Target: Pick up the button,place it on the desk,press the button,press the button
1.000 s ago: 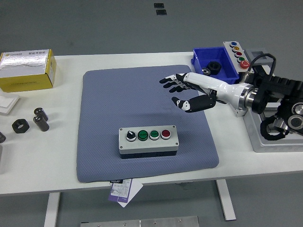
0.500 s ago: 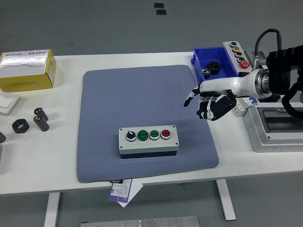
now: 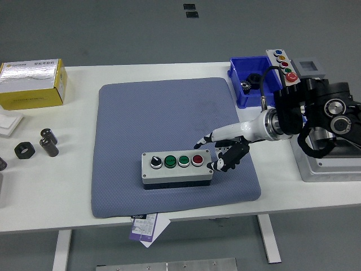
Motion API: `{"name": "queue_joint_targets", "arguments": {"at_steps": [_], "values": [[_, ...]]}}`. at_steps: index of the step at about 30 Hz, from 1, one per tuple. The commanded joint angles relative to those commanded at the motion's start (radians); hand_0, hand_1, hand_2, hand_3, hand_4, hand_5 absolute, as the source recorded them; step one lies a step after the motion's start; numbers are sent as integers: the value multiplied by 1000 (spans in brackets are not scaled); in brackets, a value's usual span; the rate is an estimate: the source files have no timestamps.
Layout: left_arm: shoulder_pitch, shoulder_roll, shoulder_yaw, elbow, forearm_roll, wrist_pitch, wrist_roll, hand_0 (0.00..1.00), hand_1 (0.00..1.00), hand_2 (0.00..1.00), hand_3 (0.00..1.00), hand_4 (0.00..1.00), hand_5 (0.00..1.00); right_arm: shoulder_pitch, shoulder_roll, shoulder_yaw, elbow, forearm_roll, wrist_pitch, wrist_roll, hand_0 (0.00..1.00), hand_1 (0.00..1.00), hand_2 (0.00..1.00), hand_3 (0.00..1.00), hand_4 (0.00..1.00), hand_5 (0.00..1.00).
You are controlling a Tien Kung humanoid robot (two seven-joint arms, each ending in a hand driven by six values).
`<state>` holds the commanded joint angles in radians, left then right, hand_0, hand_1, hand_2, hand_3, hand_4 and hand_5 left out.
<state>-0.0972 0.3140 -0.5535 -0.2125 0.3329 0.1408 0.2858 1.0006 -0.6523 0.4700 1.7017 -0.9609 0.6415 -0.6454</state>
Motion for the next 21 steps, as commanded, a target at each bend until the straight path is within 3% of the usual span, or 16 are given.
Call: {"name": "queue_joint_targets", "arguments": {"at_steps": [6, 21], "values": [[1, 1, 0, 0, 0, 0, 0, 722, 702, 623, 618, 717, 222, -7, 3, -28, -12, -1, -2, 0, 373, 362, 401, 995, 465, 433], [-4, 0, -16, -1, 18, 1, 6, 723, 702, 623, 618, 718, 224, -10, 55, -81, -84, -2, -21, 0, 368, 360, 399, 983, 461, 434]]}}
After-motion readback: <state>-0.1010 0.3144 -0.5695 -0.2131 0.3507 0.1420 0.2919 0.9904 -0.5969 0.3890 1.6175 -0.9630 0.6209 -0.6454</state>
